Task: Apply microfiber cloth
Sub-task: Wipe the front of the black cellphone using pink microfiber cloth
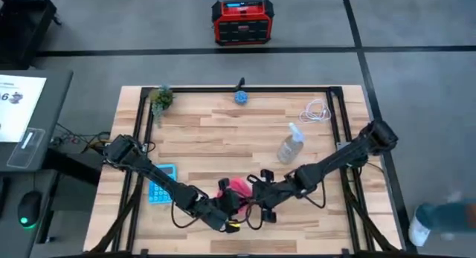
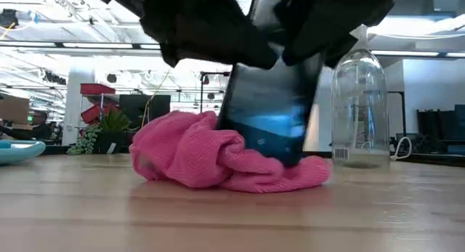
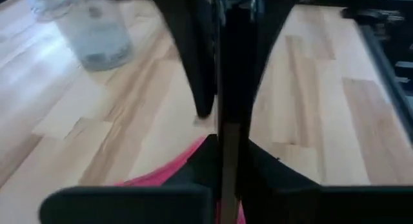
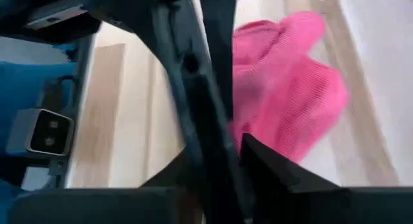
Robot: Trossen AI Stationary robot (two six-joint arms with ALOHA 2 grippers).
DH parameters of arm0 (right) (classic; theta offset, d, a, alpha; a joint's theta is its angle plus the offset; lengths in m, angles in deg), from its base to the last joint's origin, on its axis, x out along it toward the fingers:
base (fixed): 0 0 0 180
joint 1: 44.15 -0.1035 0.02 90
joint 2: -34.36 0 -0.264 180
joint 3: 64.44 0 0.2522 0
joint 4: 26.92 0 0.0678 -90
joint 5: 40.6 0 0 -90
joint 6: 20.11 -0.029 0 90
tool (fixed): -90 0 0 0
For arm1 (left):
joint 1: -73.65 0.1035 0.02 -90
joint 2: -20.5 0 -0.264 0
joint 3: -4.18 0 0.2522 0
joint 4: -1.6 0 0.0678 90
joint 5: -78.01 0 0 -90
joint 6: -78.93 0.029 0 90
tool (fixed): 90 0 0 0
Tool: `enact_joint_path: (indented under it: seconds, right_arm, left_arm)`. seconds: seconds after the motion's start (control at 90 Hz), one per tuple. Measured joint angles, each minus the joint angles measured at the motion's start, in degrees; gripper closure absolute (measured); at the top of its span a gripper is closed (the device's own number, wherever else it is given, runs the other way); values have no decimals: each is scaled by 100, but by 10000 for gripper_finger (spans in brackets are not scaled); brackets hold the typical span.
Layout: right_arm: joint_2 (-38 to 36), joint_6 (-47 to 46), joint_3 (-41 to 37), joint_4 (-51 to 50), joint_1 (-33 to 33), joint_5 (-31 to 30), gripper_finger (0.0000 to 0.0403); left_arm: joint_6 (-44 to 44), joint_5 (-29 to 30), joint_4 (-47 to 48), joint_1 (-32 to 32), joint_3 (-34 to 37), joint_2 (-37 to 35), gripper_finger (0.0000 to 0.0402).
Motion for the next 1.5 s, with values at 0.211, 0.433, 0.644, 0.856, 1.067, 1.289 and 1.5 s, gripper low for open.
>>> enact_joint_path:
  seconds: [0.211, 0.433, 0.644, 0.856, 1.067, 1.289, 1.5]
  right_arm:
    - [127, 434, 2, -37, -64, -43, 214]
    - [635, 1170, 15, 1319, -38, -545, 183]
    - [1450, 1643, 118, 2799, 294, -687, 185]
    - [2073, 1618, 436, 2871, 698, -431, 186]
    - [2455, 1537, 542, 2645, 821, -164, 233]
    - [2398, 1144, 560, 2074, 810, -224, 378]
    - [1855, 547, 522, 493, 278, -924, 399]
  left_arm:
    - [-1531, 1264, 1365, -316, 101, -428, 394]
    - [-2883, 1879, 1267, -839, 1299, -1606, 394]
    - [-3661, 2167, 240, -1152, 2564, -2166, 394]
    - [-4242, 2208, -229, -1183, 3135, -2135, 393]
    - [-4144, 2220, -403, -1207, 3195, -2129, 391]
    - [-3655, 2207, -873, -1209, 3193, -2131, 390]
    - [-3265, 2263, -1232, -1229, 3189, -2154, 390]
